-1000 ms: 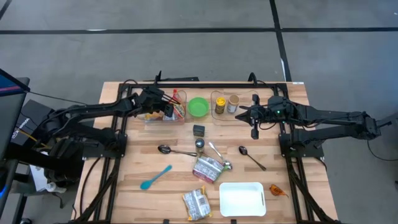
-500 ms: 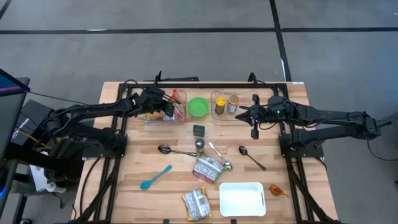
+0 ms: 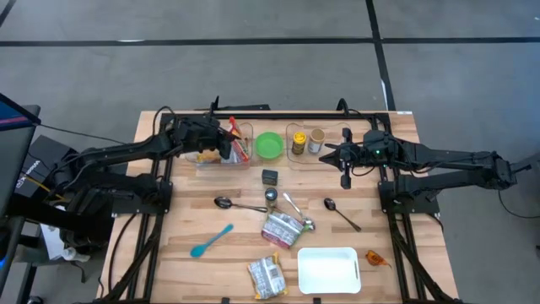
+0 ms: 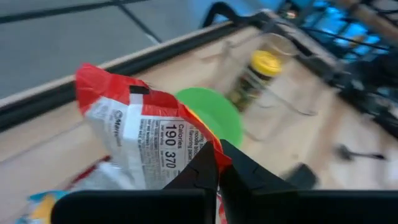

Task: Pick & Place Food Item
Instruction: Put the orange noodle pack in the left transparent bin

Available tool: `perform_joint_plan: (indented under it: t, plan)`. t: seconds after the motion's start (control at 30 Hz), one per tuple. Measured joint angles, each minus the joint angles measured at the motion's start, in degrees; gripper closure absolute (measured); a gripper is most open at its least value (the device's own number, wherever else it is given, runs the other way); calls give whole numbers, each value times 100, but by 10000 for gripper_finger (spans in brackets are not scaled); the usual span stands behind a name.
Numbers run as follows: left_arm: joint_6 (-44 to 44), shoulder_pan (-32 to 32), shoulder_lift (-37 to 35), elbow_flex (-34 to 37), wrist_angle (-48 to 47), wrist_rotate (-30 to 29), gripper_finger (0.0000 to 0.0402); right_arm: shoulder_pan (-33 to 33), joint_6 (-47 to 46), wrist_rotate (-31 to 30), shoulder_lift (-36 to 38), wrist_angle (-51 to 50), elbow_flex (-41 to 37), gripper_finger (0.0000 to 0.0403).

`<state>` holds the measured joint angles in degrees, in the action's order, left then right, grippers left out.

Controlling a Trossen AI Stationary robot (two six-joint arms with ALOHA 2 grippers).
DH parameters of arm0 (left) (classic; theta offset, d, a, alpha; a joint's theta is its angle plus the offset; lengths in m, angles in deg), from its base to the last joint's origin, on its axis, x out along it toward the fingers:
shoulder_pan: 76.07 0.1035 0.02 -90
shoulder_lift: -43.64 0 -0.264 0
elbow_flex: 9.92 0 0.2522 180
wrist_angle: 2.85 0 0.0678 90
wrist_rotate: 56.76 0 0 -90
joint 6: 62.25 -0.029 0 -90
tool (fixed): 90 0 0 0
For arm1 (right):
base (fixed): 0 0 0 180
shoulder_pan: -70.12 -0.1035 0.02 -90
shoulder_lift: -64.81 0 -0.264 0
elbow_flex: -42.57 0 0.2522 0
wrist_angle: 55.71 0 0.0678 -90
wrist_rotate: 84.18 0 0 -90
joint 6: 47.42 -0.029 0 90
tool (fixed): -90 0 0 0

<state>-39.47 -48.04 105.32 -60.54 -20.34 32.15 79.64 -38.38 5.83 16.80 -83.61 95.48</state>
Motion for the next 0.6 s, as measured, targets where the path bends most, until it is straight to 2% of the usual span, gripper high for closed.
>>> perform_joint_plan:
  t: [0.17, 0.4, 0.6]
  plan:
    - [-1, 0, -94, 0, -13, 556, 401, 0, 0, 0, 0, 1, 0, 398]
    - [328, 118, -93, 0, -66, 611, 401, 0, 0, 0, 0, 1, 0, 398]
    - [769, 380, -91, 0, -583, 613, 401, 0, 12, 0, 0, 2, 0, 398]
